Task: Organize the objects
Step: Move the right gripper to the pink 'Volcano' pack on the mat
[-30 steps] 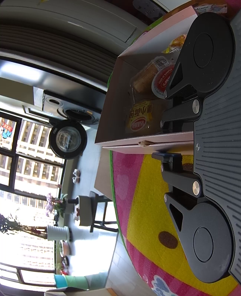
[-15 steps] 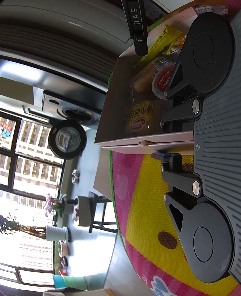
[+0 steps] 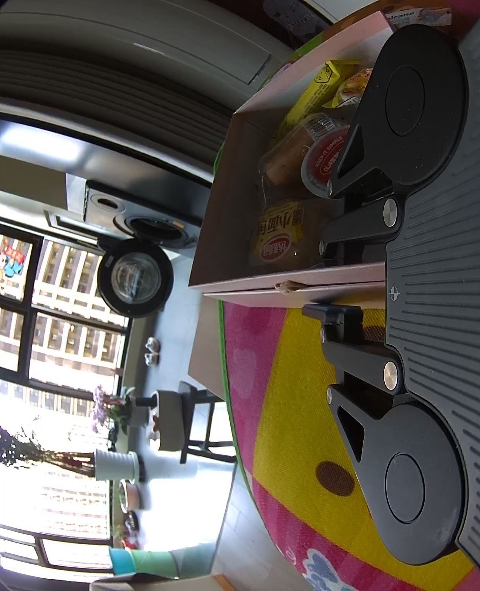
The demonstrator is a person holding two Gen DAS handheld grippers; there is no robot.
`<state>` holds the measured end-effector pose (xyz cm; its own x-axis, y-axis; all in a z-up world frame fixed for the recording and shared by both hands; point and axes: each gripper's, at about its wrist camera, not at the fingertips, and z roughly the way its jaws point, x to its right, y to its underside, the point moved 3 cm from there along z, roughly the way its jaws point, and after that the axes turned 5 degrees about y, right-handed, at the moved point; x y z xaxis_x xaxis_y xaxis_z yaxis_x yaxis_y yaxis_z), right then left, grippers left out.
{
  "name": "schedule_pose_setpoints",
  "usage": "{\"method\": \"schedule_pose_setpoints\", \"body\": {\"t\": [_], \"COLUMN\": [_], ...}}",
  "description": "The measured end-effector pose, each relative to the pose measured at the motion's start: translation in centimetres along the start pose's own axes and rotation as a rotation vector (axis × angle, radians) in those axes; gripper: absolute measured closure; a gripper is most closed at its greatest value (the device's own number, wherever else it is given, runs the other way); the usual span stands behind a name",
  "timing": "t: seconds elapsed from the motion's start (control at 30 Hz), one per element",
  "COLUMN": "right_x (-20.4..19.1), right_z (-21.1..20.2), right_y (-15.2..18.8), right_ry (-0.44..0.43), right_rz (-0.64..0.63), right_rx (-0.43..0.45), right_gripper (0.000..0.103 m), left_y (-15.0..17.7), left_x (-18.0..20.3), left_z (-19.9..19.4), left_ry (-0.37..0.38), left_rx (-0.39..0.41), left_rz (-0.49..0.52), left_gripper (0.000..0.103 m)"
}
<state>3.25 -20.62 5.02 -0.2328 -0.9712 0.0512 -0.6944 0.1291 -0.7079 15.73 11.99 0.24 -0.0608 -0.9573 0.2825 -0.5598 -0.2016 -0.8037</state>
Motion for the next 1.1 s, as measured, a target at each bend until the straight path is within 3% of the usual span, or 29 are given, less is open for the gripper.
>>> {"method": "schedule_pose_setpoints", "body": {"t": [0.17,0.23,0.4,0.73,1.1], "right_x": [0.7,0.9,1.4,1.1,1.0], "right_z": [2.0,1.7,1.7,1.6,1.5], "right_y": [6.0,7.1,7.4,8.4,8.4], "right_ry": [0.046,0.043,0.042,0.05,0.054], "right_rz": [-0.025,0.001,0.076,0.041,0.05], "right_rx": [-0.104,-0.052,-0.025,0.048,0.055], "right_gripper": [0.0,0.0,0.0,0.0,0.0], "left_y": [-0.1,-0.1,0.0,0.0,0.0], "left_x": [-0.1,0.0,-0.1,-0.1,-0.3], "left_z": [-0.2,-0.3,-0.3,-0.2,-0.3], "left_ry": [-0.005,-0.008,-0.009,-0.011,-0.009], "left_rx": [0.002,0.002,0.002,0.002,0.0], "left_rz": [0.007,0.011,0.012,0.016,0.014], "left_gripper": [0.088,0.088,0.088,0.088,0.088]}}
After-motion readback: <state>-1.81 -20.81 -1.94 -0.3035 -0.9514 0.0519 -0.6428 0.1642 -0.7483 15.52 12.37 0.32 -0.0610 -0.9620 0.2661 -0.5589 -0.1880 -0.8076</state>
